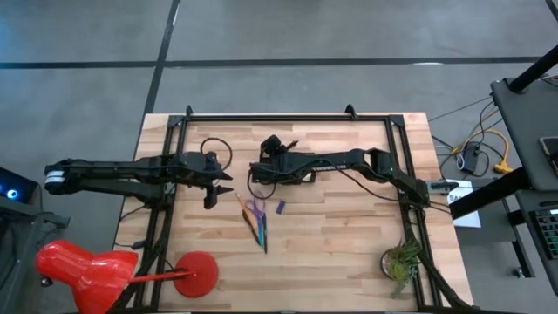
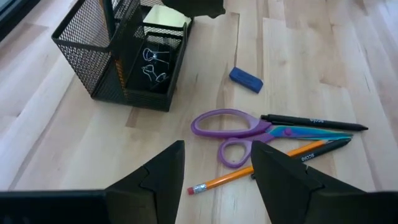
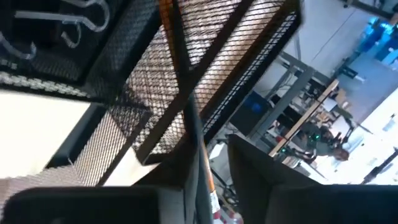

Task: Pick and place office supplies into organizer
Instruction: Put the right black pen into the black desk organizer, then put the blue eraser into the black desk organizer

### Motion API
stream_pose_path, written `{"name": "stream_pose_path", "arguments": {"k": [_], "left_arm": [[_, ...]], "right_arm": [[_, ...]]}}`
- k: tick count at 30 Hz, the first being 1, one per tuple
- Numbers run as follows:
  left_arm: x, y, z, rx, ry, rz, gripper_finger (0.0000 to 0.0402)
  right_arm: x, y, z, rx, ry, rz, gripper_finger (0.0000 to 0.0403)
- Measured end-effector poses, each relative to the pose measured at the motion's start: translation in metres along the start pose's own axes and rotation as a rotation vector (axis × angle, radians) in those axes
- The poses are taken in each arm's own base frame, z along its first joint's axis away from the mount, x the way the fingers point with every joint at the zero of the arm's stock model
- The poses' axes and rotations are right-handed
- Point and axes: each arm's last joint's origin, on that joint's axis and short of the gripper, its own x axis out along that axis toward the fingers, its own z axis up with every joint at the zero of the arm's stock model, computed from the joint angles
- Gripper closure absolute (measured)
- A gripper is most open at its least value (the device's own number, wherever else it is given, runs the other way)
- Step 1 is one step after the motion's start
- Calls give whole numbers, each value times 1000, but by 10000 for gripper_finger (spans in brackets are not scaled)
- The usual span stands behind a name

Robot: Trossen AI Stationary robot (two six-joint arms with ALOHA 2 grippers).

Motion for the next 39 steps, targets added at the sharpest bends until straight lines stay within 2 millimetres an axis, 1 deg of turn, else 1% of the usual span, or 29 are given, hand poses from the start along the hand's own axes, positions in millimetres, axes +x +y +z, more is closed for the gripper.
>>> {"name": "stream_pose_path", "arguments": {"k": [4,8,12,15,17,18,20,21,23,24,25,26,28,29,31,33,35,36,37,39], "left_arm": [[1,0,0,5,4,0,231],[0,0,0,3,3,-1,231],[0,-1,0,-6,2,-39,231],[-2,-4,3,-7,3,-120,231],[-1,-5,6,-7,2,-150,231],[0,-5,6,-8,11,-150,231],[4,-5,7,-17,33,-148,231],[6,-4,6,-36,48,-147,231],[11,-5,5,-80,86,-158,231],[13,-5,4,-103,108,-172,231],[15,-6,2,-125,128,-193,231],[17,-6,0,-138,149,-212,231],[22,-7,-2,-160,184,-240,231],[24,-7,-4,-165,200,-251,231],[26,-7,-6,-172,233,-270,231],[25,-7,-10,-179,270,-272,231],[23,-7,-12,-176,283,-272,231],[21,-7,-12,-175,284,-272,231],[18,-7,-13,-177,280,-273,231],[13,-8,-11,-175,249,-277,231]], "right_arm": [[-5,-5,0,48,-41,18,303],[-11,-7,1,57,-57,10,287],[-24,-16,2,90,-44,-66,279],[-39,-24,1,199,-64,-91,278],[-51,-27,-2,342,-94,-60,280],[-57,-28,-4,425,-115,-15,280],[-68,-27,-9,630,-169,178,280],[-72,-27,-10,755,-197,319,280],[-78,-26,-5,1012,-246,659,280],[-80,-26,-1,1094,-272,813,280],[-82,-26,5,1141,-318,929,280],[-86,-25,12,1156,-372,995,280],[-90,-18,27,1139,-457,1014,280],[-90,-13,31,1100,-474,1003,280],[-85,5,35,964,-433,948,280],[-78,24,32,761,-356,830,280],[-75,43,27,505,-269,670,280],[-75,50,27,387,-252,597,280],[-75,56,27,281,-248,550,280],[-73,66,29,126,-274,538,280]]}}
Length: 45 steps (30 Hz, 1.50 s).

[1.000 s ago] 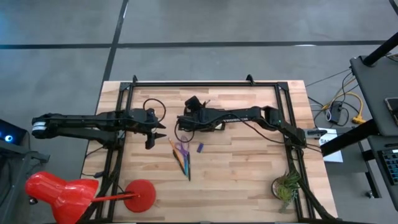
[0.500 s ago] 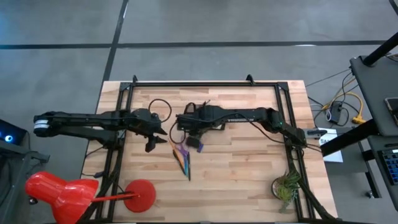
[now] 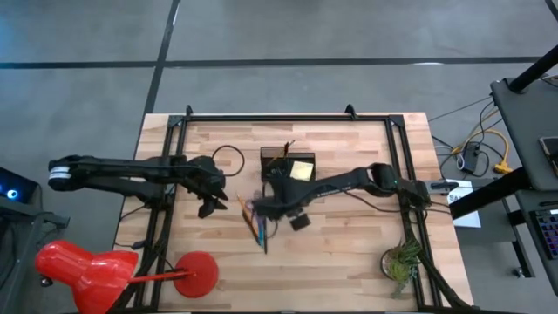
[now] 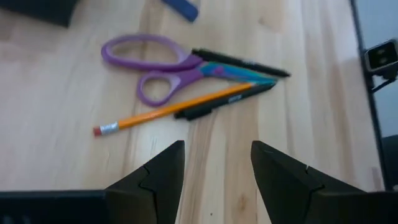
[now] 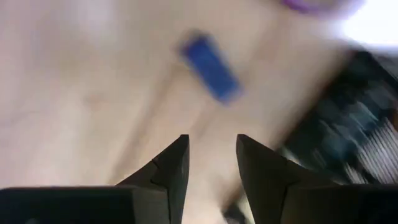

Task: Pick and place office supplies into organizer
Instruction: Put the blue eraser into the black desk organizer

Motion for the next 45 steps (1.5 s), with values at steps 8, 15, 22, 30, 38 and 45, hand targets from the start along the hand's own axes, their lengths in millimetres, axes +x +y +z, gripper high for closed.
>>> {"name": "stream_pose_path", "arguments": {"k": [8,15,22,30,38,45], "left_arm": [[-20,-7,-1,-12,-119,-14,231],[-24,-7,-1,-30,-152,5,231],[-20,-6,0,-42,-139,9,231],[-12,-2,2,-155,-122,60,231],[-15,-1,3,-154,-143,108,231],[-27,-6,2,-126,-207,89,231]], "right_arm": [[11,-11,7,-45,-158,105,280],[21,-39,-4,-13,-209,187,280],[25,-47,-8,18,-202,197,280],[9,-47,-4,1366,-56,320,280],[16,-23,9,2004,38,399,280],[31,-15,2,2286,113,304,280]]}}
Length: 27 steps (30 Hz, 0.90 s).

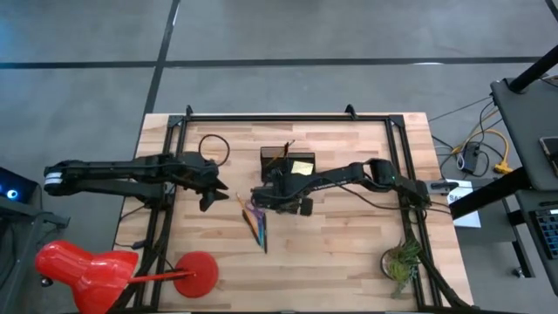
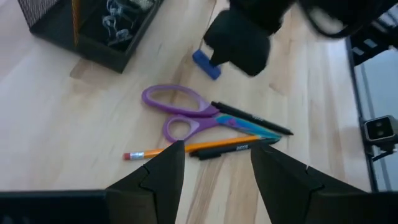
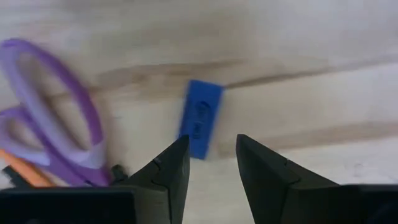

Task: Pick and place office supplies into organizer
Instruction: Put the blue eraser into the black desk organizer

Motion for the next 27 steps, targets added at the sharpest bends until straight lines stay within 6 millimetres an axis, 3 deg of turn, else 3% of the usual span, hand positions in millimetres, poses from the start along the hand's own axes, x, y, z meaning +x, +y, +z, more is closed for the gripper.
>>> {"name": "stream_pose_path", "arguments": {"k": [9,19,27], "left_arm": [[-19,-1,-9,79,-17,-10,231],[-27,0,-14,81,-18,-11,231],[-26,0,-14,80,-16,-10,231]], "right_arm": [[10,-4,6,142,-61,-6,280],[-2,6,1,195,-106,94,280],[18,8,14,212,-99,50,280]]}}
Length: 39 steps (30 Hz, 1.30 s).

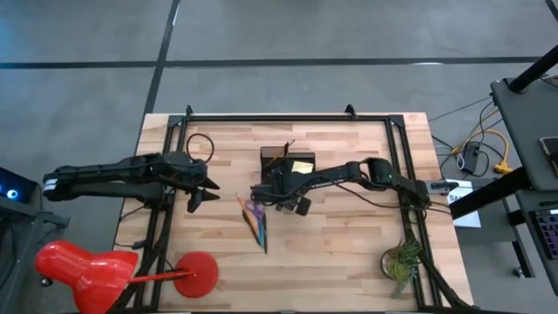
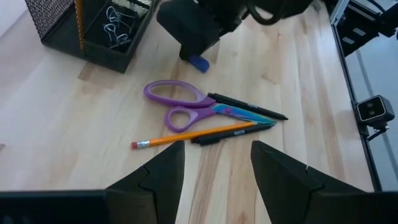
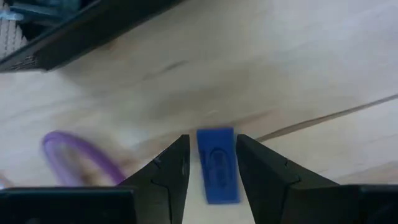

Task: Pick and place office supplies into organizer
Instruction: Put the blue eraser into the black desk organizer

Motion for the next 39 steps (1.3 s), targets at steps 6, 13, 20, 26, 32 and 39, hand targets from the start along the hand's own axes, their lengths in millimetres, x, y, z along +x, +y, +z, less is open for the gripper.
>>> {"name": "stream_pose_path", "arguments": {"k": [6,13,20,26,32,39], "left_arm": [[0,0,0,0,0,0,231],[0,0,0,0,-1,-1,231],[-2,-1,2,3,-14,-5,231],[-3,-2,6,7,-46,-15,231],[-3,-3,7,8,-61,-20,231],[-5,-4,9,10,-69,-22,231]], "right_arm": [[6,0,-2,-5,3,-11,280],[6,-5,-11,-105,11,-17,280],[6,-9,-16,-185,11,-28,280],[10,-12,-16,-226,16,-65,295],[9,-17,-18,-255,-1,-99,319],[-4,-15,-20,-331,-83,-67,341]]}}
